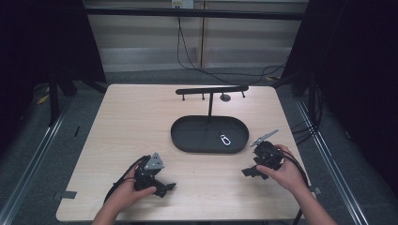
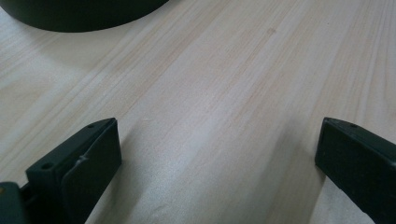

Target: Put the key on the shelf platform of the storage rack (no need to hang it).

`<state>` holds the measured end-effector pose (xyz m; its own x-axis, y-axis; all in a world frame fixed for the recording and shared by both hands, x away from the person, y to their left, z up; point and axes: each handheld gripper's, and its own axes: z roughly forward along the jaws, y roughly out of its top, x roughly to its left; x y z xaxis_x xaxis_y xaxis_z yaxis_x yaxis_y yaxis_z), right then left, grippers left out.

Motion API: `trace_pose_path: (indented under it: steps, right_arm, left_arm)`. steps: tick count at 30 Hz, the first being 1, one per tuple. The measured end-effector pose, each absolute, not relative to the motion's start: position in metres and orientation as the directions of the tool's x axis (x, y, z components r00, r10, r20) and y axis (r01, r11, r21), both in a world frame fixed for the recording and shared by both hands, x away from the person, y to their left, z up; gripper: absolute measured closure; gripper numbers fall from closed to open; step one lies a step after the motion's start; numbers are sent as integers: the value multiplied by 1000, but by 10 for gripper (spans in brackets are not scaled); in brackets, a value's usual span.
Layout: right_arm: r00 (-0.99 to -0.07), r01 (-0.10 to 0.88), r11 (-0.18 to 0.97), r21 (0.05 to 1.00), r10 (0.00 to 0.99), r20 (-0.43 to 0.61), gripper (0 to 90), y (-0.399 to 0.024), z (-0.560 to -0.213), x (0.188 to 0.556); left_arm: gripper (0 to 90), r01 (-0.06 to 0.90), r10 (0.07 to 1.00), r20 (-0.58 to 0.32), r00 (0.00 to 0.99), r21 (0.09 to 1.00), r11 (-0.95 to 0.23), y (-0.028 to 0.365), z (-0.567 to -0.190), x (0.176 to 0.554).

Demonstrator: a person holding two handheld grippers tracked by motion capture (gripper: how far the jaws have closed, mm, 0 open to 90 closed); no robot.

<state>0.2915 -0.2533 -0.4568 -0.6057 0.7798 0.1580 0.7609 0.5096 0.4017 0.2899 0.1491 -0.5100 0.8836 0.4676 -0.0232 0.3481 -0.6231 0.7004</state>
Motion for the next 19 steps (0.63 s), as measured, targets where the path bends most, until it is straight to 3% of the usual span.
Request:
trace_pose_path:
  steps: [19]
  right_arm:
    - [-596,763,488,424,785,170,240,-264,-466,285]
  left_arm:
    - [1,348,468,-23,883,700,-623,149,-510,290]
